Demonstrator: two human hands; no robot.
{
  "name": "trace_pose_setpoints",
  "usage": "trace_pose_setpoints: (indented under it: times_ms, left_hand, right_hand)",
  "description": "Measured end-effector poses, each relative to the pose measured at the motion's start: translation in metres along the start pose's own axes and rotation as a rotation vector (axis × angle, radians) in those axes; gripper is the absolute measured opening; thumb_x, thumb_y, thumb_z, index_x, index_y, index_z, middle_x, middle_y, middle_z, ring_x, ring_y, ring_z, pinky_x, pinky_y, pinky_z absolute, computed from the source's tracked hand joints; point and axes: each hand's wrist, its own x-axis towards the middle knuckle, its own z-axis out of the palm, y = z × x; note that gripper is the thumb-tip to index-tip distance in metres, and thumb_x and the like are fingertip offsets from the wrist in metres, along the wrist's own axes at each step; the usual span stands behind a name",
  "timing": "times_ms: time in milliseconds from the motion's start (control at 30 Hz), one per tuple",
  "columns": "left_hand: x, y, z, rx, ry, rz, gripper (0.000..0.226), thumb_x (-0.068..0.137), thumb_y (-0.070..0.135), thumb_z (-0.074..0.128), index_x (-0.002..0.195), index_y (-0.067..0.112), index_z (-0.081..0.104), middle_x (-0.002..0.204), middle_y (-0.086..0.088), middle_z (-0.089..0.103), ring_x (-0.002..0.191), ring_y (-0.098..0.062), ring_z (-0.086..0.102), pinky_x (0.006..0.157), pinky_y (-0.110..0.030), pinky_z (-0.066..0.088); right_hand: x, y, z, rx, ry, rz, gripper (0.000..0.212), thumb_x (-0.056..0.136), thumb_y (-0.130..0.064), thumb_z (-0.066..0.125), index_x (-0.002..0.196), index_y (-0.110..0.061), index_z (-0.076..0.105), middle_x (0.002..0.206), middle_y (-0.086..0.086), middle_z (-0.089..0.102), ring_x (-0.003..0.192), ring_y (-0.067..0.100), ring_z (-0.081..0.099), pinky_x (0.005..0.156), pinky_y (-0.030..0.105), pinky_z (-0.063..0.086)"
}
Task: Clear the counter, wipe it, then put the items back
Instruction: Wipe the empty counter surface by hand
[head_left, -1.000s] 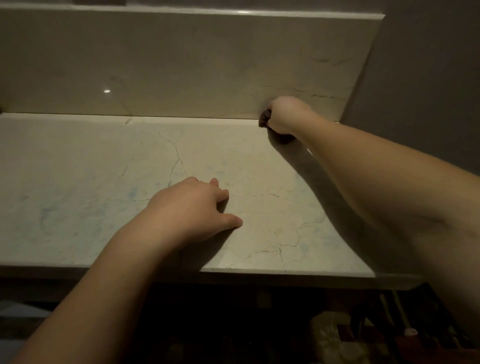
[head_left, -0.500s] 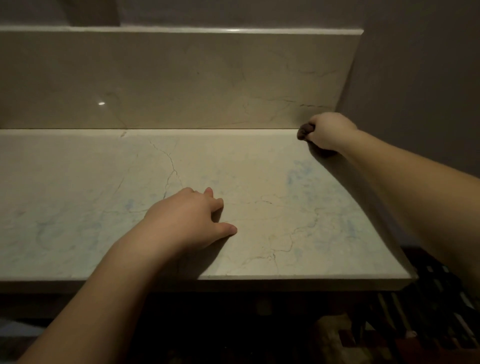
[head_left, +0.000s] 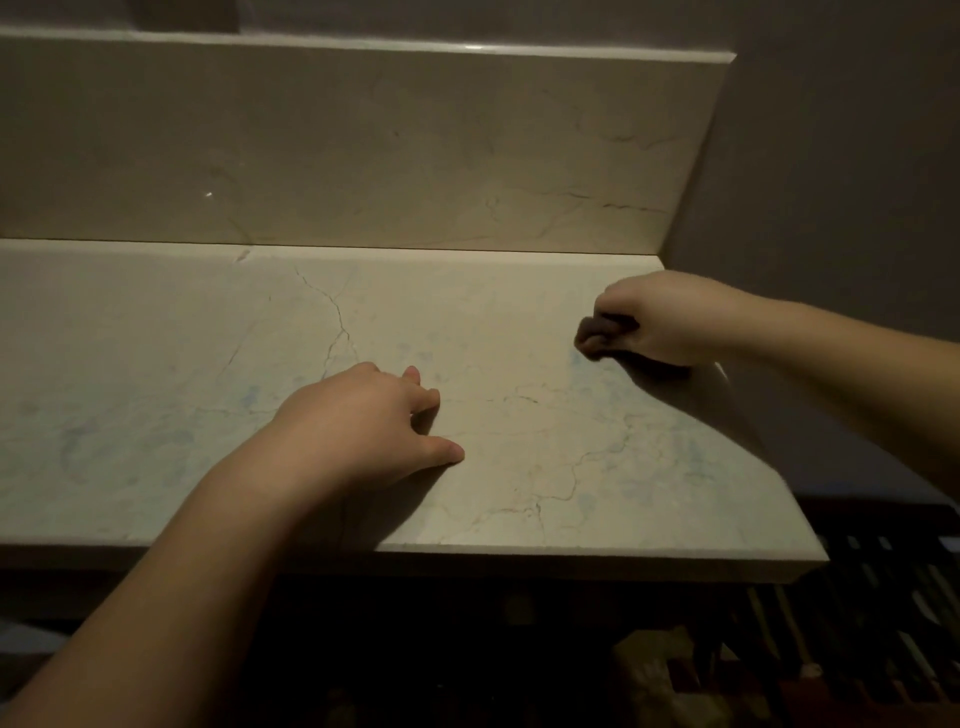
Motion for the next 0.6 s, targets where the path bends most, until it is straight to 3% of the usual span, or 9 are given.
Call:
trace_pose_setpoints:
  times_ms: [100, 267, 367, 500, 600]
  left_hand:
    - [0.001, 0.0, -0.001, 0.006, -0.004, -0.001, 0.063, 0.082, 0.071, 0.047, 0.133, 0.034, 0.05, 0.153, 0.014, 0.033, 0.123, -0.016, 0.044, 0.093, -0.042, 0.048]
    - [0.0, 0.001, 0.0, 0.011, -0.001, 0.008, 0.063, 0.083, 0.07, 0.046, 0.134, 0.034, 0.049, 0.154, 0.013, 0.033, 0.124, -0.018, 0.043, 0.095, -0.042, 0.046]
    - [0.001, -0.001, 0.001, 0.004, 0.0, 0.01, 0.064, 0.082, 0.071, 0.046, 0.134, 0.035, 0.05, 0.153, 0.014, 0.034, 0.125, -0.017, 0.042, 0.095, -0.042, 0.046]
    - [0.002, -0.002, 0.0, 0.017, 0.008, 0.021, 0.063, 0.081, 0.072, 0.047, 0.13, 0.033, 0.054, 0.146, 0.012, 0.043, 0.12, -0.017, 0.045, 0.092, -0.04, 0.048]
    - [0.003, -0.003, 0.0, 0.026, 0.005, 0.026, 0.062, 0.08, 0.073, 0.046, 0.128, 0.033, 0.055, 0.142, 0.011, 0.048, 0.116, -0.017, 0.047, 0.09, -0.04, 0.048]
  right_hand:
    - [0.011, 0.006, -0.005, -0.01, -0.019, 0.065, 0.02, 0.086, -0.031, 0.059, 0.071, -0.026, 0.047, 0.074, -0.009, 0.051, 0.067, 0.012, 0.045, 0.055, 0.031, 0.031]
    - [0.043, -0.001, -0.004, 0.059, 0.083, 0.223, 0.009, 0.09, -0.029, 0.055, 0.09, -0.02, 0.056, 0.095, 0.006, 0.06, 0.085, 0.026, 0.049, 0.07, 0.035, 0.041]
    - [0.015, -0.019, -0.001, 0.154, 0.067, 0.12, 0.003, 0.089, -0.03, 0.056, 0.086, -0.029, 0.056, 0.09, -0.006, 0.056, 0.087, 0.021, 0.052, 0.07, 0.032, 0.04]
    - [-0.042, -0.049, -0.001, 0.223, -0.076, -0.051, 0.014, 0.084, -0.039, 0.058, 0.076, -0.043, 0.048, 0.083, -0.02, 0.052, 0.076, 0.0, 0.05, 0.062, 0.017, 0.033]
    - [-0.04, -0.044, -0.002, 0.214, -0.087, -0.023, 0.009, 0.085, -0.036, 0.059, 0.081, -0.039, 0.052, 0.084, -0.017, 0.055, 0.076, 0.004, 0.051, 0.061, 0.02, 0.034]
